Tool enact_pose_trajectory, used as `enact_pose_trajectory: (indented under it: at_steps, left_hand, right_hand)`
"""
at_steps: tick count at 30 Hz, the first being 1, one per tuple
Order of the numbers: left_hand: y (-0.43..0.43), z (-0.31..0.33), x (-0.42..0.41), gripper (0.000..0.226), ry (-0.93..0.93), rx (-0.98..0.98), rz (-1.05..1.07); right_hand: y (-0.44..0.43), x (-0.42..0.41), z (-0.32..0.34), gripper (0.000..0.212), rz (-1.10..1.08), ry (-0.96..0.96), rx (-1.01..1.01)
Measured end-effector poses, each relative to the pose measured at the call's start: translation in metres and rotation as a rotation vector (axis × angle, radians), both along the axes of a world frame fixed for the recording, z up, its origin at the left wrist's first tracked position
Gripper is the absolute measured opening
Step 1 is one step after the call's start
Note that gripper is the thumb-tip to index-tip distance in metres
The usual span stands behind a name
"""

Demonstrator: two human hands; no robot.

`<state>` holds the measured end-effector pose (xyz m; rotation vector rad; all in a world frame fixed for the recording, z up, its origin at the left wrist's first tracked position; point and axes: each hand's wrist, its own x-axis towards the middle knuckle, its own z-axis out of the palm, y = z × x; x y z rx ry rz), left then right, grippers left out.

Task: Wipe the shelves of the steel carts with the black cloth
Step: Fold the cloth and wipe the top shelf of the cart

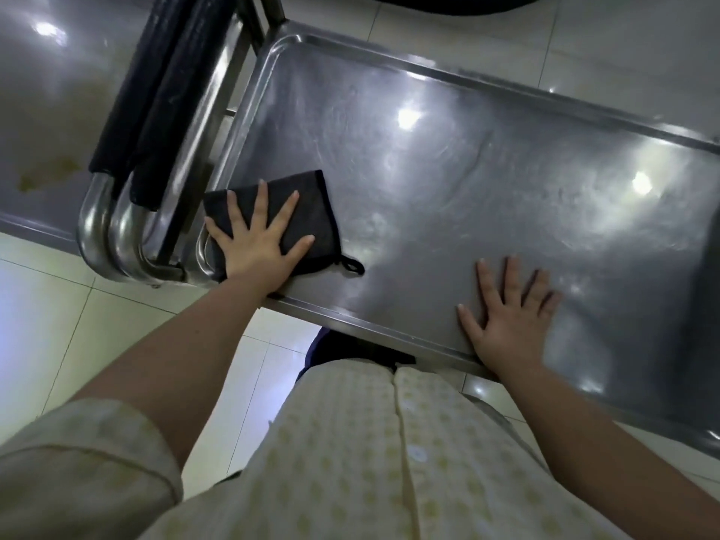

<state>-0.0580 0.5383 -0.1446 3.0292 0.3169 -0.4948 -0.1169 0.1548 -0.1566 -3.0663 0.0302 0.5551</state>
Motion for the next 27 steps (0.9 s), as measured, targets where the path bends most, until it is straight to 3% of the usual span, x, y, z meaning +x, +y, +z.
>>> enact_pose_trajectory:
  at_steps: [7,13,16,19,24,27]
  left_hand:
    - [-0.028,0.001,-0.029,0.082,0.044,0.075,-0.107]
    - [-0.142,-0.006,-0.056,0.082,-0.002,-0.019,-0.329]
    - [-0.167,-0.004,-0.060,0.081,-0.011,-0.036,-0.335]
    - [-0.132,0.000,-0.059,0.079,-0.014,-0.033,-0.293]
    - [-0.020,0.008,-0.042,0.085,0.047,-0.009,0.013]
    - [-0.007,0.008,-0.037,0.087,0.103,0.002,-0.014]
  right_hand:
    - [0.001,0.000,0.001,0.075,0.007,0.027,0.000]
    - [-0.002,0.002,0.001,0.075,0.034,0.028,0.054]
    - [-0.010,-0.003,0.001,0.070,0.070,0.041,0.069]
    - [-0.040,-0.015,0.003,0.068,0.004,0.027,0.059]
    - [-0.085,-0.028,0.006,0.067,-0.032,0.015,0.032]
    - [-0.085,-0.028,0.005,0.068,-0.028,0.020,0.042]
